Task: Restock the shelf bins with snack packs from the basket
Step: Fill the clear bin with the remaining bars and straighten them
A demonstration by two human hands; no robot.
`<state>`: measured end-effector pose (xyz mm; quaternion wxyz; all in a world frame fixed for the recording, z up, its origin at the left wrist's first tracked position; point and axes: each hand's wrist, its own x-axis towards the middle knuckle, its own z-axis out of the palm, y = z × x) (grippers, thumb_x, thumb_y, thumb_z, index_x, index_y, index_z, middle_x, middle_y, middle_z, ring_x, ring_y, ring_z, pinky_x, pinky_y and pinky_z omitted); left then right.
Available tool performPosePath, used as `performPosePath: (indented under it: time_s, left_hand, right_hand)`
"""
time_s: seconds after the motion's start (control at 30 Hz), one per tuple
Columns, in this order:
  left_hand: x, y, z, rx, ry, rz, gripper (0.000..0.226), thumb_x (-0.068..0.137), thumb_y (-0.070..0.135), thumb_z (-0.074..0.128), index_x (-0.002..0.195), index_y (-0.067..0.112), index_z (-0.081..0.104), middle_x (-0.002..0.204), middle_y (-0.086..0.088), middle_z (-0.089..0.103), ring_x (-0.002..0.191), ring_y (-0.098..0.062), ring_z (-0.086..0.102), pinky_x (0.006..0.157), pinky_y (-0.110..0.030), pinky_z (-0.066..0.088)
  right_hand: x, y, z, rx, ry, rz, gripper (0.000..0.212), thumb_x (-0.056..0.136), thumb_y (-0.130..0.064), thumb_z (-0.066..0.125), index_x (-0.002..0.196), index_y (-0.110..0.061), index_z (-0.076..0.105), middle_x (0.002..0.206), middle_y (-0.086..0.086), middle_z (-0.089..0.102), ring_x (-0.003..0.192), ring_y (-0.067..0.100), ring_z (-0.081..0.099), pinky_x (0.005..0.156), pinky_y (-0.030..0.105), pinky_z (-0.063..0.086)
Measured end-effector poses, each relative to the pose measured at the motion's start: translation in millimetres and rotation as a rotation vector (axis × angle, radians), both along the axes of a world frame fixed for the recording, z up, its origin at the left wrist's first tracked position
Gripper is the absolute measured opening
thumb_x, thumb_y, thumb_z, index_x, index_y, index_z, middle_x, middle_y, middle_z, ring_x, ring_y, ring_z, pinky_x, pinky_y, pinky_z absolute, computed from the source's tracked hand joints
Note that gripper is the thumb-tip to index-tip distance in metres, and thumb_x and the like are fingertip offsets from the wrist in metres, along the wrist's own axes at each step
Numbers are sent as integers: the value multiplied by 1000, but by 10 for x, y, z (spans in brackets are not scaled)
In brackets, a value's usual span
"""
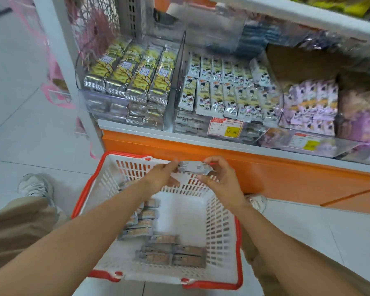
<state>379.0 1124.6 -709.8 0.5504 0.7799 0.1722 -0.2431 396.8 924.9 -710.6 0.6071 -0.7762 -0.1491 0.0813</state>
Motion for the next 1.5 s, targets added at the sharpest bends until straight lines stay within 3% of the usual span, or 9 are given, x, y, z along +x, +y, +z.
performPosePath:
  time_s: [0.17,0.27,0.37,0.57,0.7,0.83,1.0,1.1,1.5]
  left_hand:
    - [-23,-136,332,-420,-119,207,41,101,44,44,111,12,68,97,-9,76,95,-23,70,90,-37,47]
    - [-47,-167,524,-427,-207,261,26,100,35,51,98,13,65,95,-11,75,92,-25,69,89,-41,50]
    - [-86,-181,685,-402,-243,277,24,97,36,56,106,14,60,100,-8,73,95,-21,69,82,-33,54]
    - [-33,-228,928,-318,-459,187,32,97,35,57,120,15,63,108,-4,68,105,-18,63,89,-24,47]
    - [93,-158,1067,8,-786,101,34,99,28,53,131,17,53,120,1,58,112,-12,52,89,-9,39]
    - [281,1,1048,568,-1135,-7,41,94,22,54,135,18,52,143,-1,45,139,-18,30,117,-41,21]
    - [499,129,811,1005,-1129,-233,65,90,32,60,150,22,37,159,-7,28,150,-26,13,121,-52,7]
    - [549,177,681,1092,-1175,-262,71,87,31,61,152,20,34,158,-10,30,150,-30,14,120,-53,5]
    - [660,206,500,1148,-1283,-217,79,81,23,65,153,18,32,158,-12,29,150,-31,10,121,-51,-1]
  right_hand:
    - [-129,-13,384,-32,-164,85,37,78,-1,78,104,-17,57,111,7,60,106,21,60,90,35,50]
    - [-207,-89,532,-80,-168,121,40,78,-12,81,108,-21,57,117,5,58,109,19,59,92,35,50]
    - [-264,-158,691,-130,-157,95,33,82,-26,78,109,-27,59,116,-2,59,105,10,59,88,25,48]
    - [-189,-168,997,-230,-299,-20,25,84,-13,74,100,-27,62,105,-9,62,89,5,59,74,17,48]
    - [41,-193,1309,-195,-398,-152,25,84,-9,74,99,-27,64,100,-4,64,84,4,58,71,15,48]
    - [473,-231,1578,-211,-458,-301,19,87,-14,71,104,-20,65,96,-5,62,80,3,55,65,14,48]
    - [1163,-253,1653,-443,-493,-482,22,90,-30,68,110,-20,66,107,1,65,92,10,57,73,21,46]
    - [1504,-244,1614,-533,-501,-542,27,90,-33,67,113,-19,66,108,4,66,96,16,60,82,33,52]
    - [2117,-91,1435,-757,-488,-636,36,89,-34,67,114,-8,70,115,17,67,98,32,65,86,38,51]
